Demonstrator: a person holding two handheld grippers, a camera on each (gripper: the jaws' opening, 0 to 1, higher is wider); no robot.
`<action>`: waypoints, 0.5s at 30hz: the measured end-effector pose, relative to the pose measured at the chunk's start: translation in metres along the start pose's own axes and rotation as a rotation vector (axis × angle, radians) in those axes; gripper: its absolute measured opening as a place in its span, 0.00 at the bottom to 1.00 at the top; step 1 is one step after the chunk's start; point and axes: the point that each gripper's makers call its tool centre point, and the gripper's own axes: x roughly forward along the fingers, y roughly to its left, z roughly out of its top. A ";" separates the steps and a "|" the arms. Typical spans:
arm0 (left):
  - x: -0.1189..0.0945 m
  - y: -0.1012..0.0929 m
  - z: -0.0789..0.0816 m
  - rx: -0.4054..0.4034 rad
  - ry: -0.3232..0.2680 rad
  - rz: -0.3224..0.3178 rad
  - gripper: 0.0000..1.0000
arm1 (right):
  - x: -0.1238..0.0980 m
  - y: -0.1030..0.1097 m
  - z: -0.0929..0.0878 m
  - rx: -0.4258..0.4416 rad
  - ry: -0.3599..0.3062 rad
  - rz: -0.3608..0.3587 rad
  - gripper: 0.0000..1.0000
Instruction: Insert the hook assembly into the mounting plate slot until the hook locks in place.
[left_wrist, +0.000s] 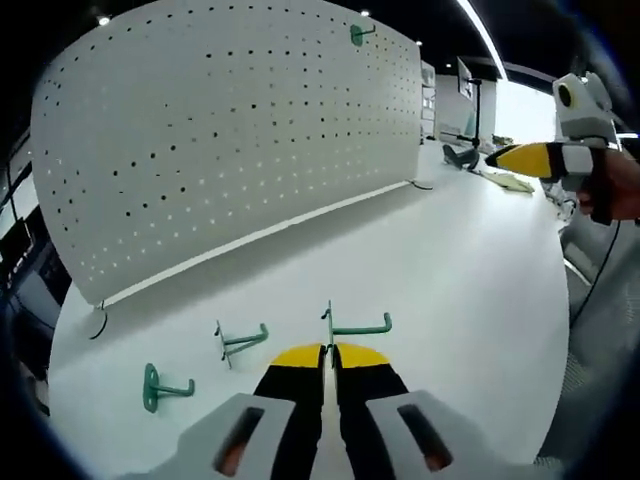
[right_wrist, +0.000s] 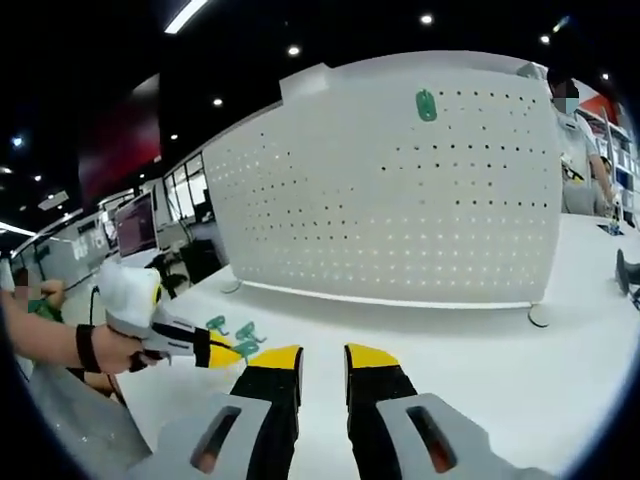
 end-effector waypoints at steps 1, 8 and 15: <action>-0.001 -0.003 0.003 -0.011 -0.009 -0.012 0.04 | 0.000 0.000 0.001 0.005 -0.004 0.000 0.16; -0.013 -0.016 0.023 -0.018 -0.065 -0.020 0.04 | 0.001 0.005 0.005 0.041 -0.027 0.034 0.16; -0.023 -0.030 0.038 -0.047 -0.120 -0.031 0.04 | -0.004 0.012 0.010 0.047 -0.041 0.071 0.18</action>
